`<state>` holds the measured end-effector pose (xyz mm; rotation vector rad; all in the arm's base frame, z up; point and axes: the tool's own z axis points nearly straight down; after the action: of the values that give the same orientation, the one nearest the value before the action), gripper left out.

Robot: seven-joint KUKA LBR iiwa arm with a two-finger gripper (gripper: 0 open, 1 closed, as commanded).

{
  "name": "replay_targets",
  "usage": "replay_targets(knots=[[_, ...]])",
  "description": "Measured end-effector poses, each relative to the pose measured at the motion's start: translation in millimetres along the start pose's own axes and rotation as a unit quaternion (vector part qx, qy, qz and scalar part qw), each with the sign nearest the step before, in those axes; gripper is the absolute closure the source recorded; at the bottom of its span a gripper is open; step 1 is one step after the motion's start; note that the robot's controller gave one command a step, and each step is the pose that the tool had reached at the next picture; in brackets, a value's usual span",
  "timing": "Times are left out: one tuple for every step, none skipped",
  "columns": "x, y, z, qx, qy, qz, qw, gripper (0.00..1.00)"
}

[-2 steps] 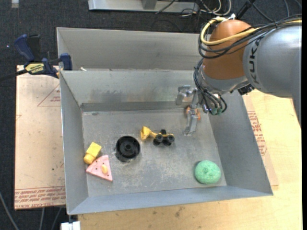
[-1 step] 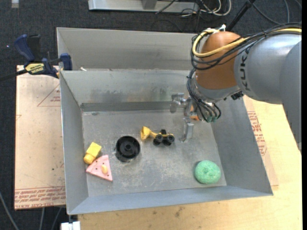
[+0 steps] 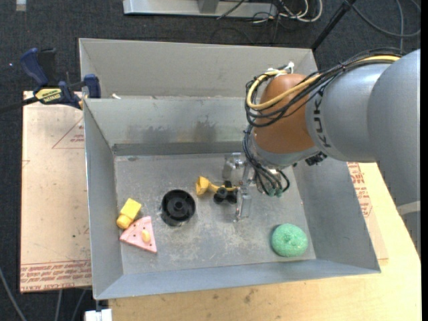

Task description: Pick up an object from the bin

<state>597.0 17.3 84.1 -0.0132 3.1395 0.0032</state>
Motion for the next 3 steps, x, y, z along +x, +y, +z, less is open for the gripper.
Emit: replay_targets(knots=[[8.9,7,13,0.0,0.0,0.031,0.9995,1.0],[8.9,7,13,0.0,-0.0001,0.031,0.9995,1.0],[-19.8,4,-69,0.001,-0.0006,0.029,0.9996,1.0]])
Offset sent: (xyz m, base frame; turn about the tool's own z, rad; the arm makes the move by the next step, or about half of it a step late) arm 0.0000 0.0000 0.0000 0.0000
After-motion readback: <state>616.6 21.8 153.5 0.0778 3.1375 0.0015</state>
